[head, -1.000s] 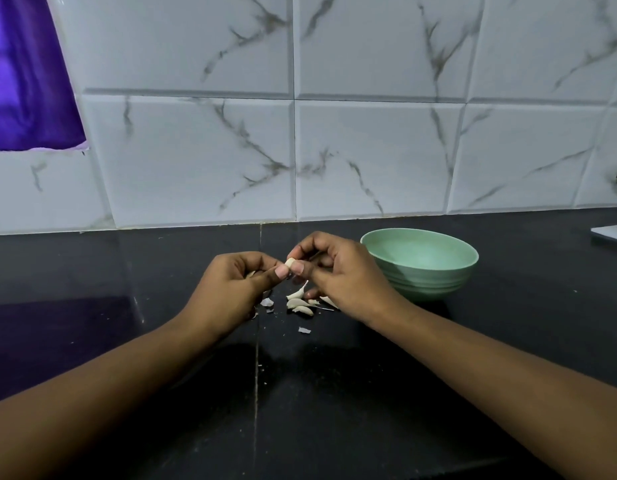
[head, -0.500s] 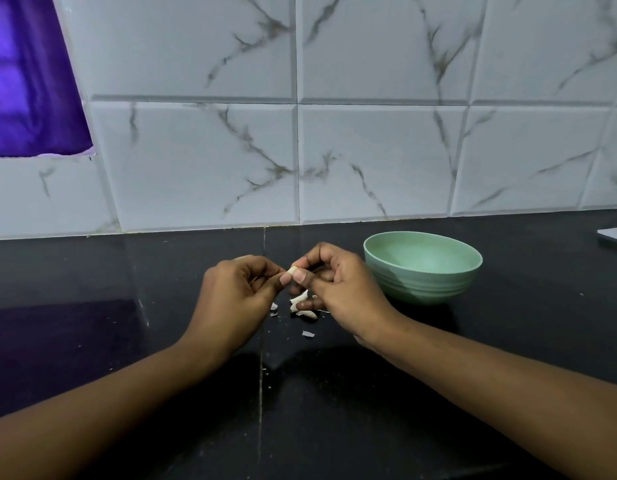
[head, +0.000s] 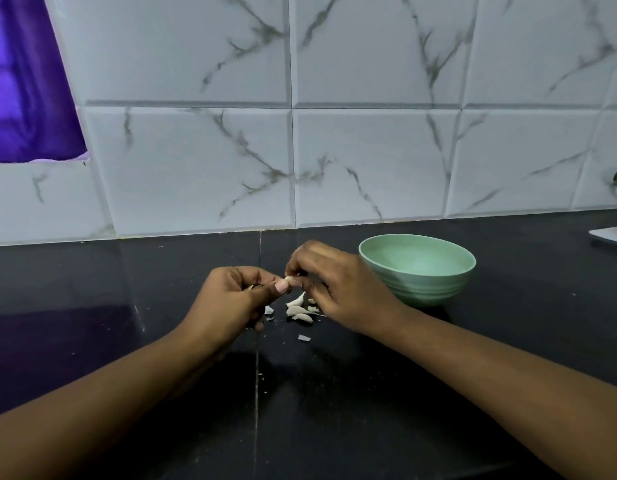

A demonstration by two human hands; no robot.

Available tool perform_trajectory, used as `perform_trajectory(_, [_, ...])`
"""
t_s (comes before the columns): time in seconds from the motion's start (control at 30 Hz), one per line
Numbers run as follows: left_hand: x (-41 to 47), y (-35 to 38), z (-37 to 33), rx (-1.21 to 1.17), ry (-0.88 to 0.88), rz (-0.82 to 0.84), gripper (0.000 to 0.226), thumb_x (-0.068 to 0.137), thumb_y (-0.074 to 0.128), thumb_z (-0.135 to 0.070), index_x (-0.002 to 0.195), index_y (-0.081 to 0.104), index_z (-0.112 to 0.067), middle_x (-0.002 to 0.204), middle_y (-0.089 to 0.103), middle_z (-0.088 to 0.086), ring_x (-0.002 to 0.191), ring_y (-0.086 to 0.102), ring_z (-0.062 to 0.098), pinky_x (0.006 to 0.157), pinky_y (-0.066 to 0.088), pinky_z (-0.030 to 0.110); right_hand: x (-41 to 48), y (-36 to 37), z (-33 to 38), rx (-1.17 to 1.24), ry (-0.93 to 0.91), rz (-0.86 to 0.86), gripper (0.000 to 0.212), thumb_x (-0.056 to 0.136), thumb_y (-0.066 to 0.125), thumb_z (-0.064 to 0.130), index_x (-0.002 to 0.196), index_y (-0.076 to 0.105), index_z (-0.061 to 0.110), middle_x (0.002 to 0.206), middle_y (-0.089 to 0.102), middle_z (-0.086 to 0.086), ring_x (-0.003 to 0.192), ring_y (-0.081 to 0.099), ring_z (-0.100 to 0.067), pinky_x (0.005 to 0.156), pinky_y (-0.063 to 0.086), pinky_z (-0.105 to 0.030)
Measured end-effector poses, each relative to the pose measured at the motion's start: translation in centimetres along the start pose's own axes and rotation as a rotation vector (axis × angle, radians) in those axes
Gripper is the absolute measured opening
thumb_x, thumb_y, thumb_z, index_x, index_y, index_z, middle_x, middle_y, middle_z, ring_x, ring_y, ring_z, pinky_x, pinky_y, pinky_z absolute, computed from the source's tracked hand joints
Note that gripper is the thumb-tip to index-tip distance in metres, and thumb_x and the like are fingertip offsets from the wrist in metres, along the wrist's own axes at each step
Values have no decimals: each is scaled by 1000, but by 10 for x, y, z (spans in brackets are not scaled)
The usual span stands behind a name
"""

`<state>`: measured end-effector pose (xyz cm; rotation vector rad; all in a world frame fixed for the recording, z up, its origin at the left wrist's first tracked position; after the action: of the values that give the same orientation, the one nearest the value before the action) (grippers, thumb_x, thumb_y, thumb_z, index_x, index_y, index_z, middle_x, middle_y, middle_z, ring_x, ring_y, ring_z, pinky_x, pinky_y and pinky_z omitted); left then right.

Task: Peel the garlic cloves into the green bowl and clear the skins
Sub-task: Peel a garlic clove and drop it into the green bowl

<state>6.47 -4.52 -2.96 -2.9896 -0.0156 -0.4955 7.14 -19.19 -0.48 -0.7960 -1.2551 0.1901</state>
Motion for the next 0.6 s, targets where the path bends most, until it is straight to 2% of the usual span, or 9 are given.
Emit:
perform_trajectory(0.07, [1, 1, -2, -66, -55, 31, 8, 76, 69, -12, 73, 69, -4, 46, 36, 3, 35, 28, 5, 34, 31, 17, 2, -4, -4, 110, 73, -37, 6, 88, 62, 13, 90, 64, 7, 86, 60, -1, 76, 59, -16, 67, 51, -38])
perform_trajectory(0.17, [0, 5, -6, -209, -122, 108, 23, 69, 63, -17, 83, 66, 1, 40, 32, -6, 32, 25, 2, 32, 27, 14, 3, -10, -9, 383, 199, -58, 5, 85, 67, 5, 90, 66, 8, 86, 61, 2, 78, 60, -10, 61, 57, -28])
perform_trajectory(0.37, [-2, 8, -6, -273, -180, 119, 20, 65, 64, -14, 81, 65, -1, 40, 37, -8, 31, 24, 0, 31, 23, 10, 2, -6, -12, 658, 356, -53, 24, 82, 66, -5, 86, 67, 18, 82, 66, 9, 73, 60, -3, 63, 53, -20])
perform_trajectory(0.6, [-1, 7, -5, -287, -185, 79, 18, 62, 68, -15, 75, 64, -5, 42, 35, -7, 32, 23, 1, 30, 21, 11, 1, -2, -11, 868, 488, -62, 26, 80, 64, -9, 91, 69, 13, 81, 72, 9, 74, 65, -2, 63, 54, -18])
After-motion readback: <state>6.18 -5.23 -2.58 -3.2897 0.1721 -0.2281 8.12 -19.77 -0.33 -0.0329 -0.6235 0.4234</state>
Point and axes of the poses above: each hand's wrist, its own x-axis towards the middle knuckle, its own y-axis out of the palm, z = x × y, the point moved 4 cm from there along x, towards the middle knuckle
